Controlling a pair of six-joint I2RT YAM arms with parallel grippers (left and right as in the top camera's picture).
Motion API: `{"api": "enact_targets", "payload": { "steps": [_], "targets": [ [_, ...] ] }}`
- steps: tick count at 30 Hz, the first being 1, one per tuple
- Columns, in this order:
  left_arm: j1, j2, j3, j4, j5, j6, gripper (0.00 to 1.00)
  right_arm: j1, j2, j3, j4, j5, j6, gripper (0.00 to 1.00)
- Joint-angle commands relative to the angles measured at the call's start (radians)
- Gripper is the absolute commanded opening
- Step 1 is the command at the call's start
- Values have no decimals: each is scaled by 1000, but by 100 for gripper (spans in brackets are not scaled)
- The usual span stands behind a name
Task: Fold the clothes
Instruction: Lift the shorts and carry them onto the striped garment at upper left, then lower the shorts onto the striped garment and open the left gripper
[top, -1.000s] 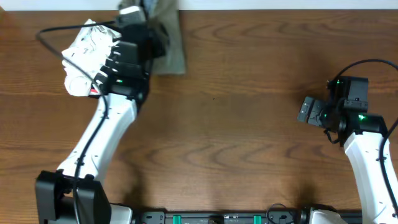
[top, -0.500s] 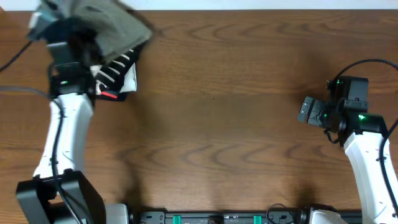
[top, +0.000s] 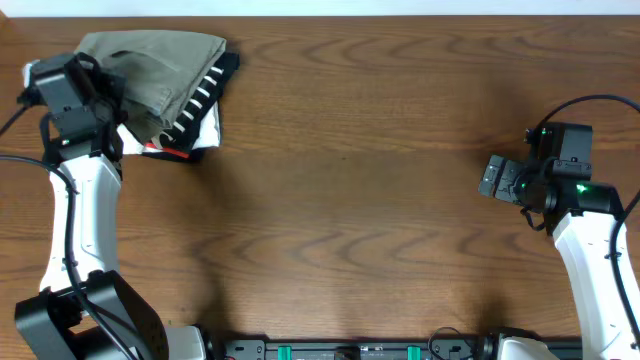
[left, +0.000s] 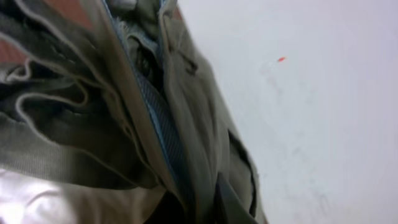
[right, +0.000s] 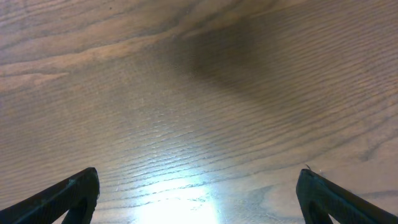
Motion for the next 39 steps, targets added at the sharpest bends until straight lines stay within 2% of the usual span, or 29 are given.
{"api": "enact_targets", "payload": {
  "steps": [1,5,7,8,11,14,19,23,29,34,39],
  "targets": [
    [-2,4,40,-35,37,10,6,-6,-5,-3,-2,13,11,99],
    [-2,4,40,-113,37,10,7,-6,-5,-3,-2,13,11,99],
    [-3,4,40,-151,37,10,17,-6,-5,-3,-2,13,11,99],
    [-3,4,40,-173,37,10,31,-6,-5,-3,-2,13,11,99],
    [-3,4,40,-223,37,11,41,-6,-5,-3,-2,13,11,99],
    [-2,3,40,-241,45,57,64,-6,-5,-3,-2,13,11,99],
    [-2,-19,40,-229,185,74,82,-6,-5,-3,-2,13,11,99],
    [-2,-62,41,-199,295,74,91,-6,-5,-3,-2,14,11,99],
    [-2,-190,41,-204,332,74,97,-6,-5,-3,-2,13,11,99],
    [-2,-294,41,-216,331,74,98,-6,-5,-3,-2,13,11,99],
    [-2,-323,40,-219,332,74,98,-6,-5,-3,-2,13,11,99]
  ]
}}
